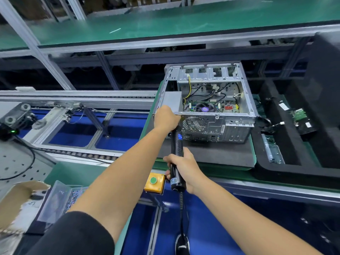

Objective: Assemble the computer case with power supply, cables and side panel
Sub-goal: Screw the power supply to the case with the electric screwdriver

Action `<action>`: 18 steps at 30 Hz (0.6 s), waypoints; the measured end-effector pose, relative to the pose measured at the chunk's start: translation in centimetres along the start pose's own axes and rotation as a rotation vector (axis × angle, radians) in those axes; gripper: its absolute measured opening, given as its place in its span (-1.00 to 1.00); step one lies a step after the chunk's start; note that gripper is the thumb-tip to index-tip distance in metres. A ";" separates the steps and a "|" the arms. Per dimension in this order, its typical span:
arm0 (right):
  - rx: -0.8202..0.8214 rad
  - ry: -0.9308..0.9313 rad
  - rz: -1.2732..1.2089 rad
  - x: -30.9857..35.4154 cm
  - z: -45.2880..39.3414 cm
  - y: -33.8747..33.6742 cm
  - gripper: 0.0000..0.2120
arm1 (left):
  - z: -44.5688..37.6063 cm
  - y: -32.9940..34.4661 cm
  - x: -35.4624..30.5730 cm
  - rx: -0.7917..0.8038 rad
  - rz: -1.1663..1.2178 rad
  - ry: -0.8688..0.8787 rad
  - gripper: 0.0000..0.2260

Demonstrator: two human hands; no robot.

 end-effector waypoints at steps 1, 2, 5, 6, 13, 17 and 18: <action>0.001 0.001 0.003 0.1 0.1 -0.1 -0.72 | 0.0 0.2 0.3 0.004 0.035 -0.031 -0.64; 0.004 0.003 0.002 0.1 0.1 -0.2 -0.71 | -0.1 0.4 0.6 0.016 0.080 -0.063 -0.65; 0.007 0.000 0.006 0.0 0.3 -0.5 -0.66 | -0.1 1.2 1.6 0.064 0.278 -0.166 -0.72; 0.005 -0.003 0.015 0.0 0.3 -0.6 -0.64 | 0.0 1.5 1.8 0.089 0.368 -0.194 -0.75; 0.002 -0.021 0.033 0.2 -0.2 -1.2 -0.65 | 0.6 3.6 2.7 0.187 0.779 -0.378 -0.86; 0.004 -0.025 0.093 0.0 -0.3 -1.6 -0.60 | 0.7 3.8 2.9 0.178 0.812 -0.395 -0.93; 0.006 -0.026 0.098 0.1 -0.3 -1.7 -0.58 | 0.7 3.9 3.0 0.177 0.824 -0.411 -0.94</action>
Point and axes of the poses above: each hand's wrist, its own z-axis away from the middle knuckle, its own y-axis out of the palm, x = y × z, the point moved 5 cm from there along -z, towards the middle knuckle
